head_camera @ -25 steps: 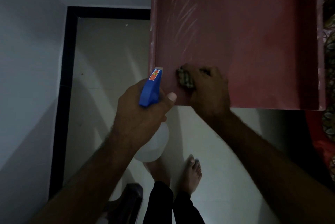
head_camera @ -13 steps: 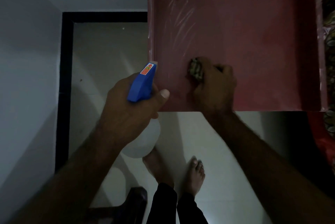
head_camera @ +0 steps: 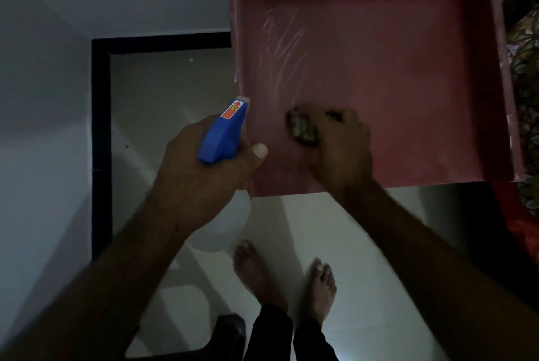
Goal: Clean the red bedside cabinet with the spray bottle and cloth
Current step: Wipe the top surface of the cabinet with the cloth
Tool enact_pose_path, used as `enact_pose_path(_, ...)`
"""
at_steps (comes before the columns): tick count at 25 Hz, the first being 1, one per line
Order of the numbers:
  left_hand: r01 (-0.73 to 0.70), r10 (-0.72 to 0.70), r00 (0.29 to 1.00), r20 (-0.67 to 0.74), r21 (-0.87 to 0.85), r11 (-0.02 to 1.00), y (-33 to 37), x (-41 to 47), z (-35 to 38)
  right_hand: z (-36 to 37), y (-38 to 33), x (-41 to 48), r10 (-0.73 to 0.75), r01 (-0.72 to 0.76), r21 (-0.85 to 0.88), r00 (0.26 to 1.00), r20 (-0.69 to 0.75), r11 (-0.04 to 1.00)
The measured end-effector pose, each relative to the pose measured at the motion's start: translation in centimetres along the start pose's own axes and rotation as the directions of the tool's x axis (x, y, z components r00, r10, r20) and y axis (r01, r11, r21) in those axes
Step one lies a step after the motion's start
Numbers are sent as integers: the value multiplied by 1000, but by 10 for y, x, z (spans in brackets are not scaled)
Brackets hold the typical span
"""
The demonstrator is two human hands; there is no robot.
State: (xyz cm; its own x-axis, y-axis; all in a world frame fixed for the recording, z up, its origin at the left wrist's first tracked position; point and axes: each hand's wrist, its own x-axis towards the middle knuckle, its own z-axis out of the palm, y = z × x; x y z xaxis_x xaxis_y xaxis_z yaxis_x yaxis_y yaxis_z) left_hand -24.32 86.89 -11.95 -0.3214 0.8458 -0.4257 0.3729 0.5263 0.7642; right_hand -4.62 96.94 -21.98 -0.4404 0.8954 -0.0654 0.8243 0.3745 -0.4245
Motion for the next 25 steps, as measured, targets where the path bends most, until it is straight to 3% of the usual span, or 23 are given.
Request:
enact_pose_path(2,-6,6,1000,2,14,1000,-1,3,-3,0,-2,8,257,-248,79,957,-139,966)
enact_pose_path(3,-19,19,1000,2,12,1000,-2,4,-5,2,-9,6,241,-234,64,960,-144,970)
enact_pose_path(6,-38,38,999,-3,-22,999,-2,6,-9,5,-13,1,-67,67,-28,998,-22,997)
enact_pose_path(9,-50,50,999,-15,-55,997,0,7,-12,2,-4,12,214,-211,32,971,-111,977)
enact_pose_path(10,-51,50,999,-14,-58,997,0,7,-13,2,-8,15,212,-212,10,970,-115,977)
enact_pose_path(13,-56,57,998,4,-40,998,1,10,-12,6,-13,8,-96,96,-114,995,13,989)
enact_pose_path(17,-45,45,999,-14,-63,997,2,14,-9,2,-6,25,174,-177,-12,975,-136,984)
enact_pose_path(20,-39,38,999,-14,-71,997,8,17,-8,6,-12,20,-36,35,-71,999,-18,997)
enact_pose_path(21,-37,37,999,-13,-67,997,9,19,-9,3,-6,24,-11,10,-56,1000,-12,998)
enact_pose_path(23,-43,41,999,-27,-66,997,13,23,-10,-1,-3,34,186,-184,22,976,-115,983)
enact_pose_path(25,-48,46,998,-35,-55,997,16,28,-10,-1,-13,38,160,-160,10,980,-122,987)
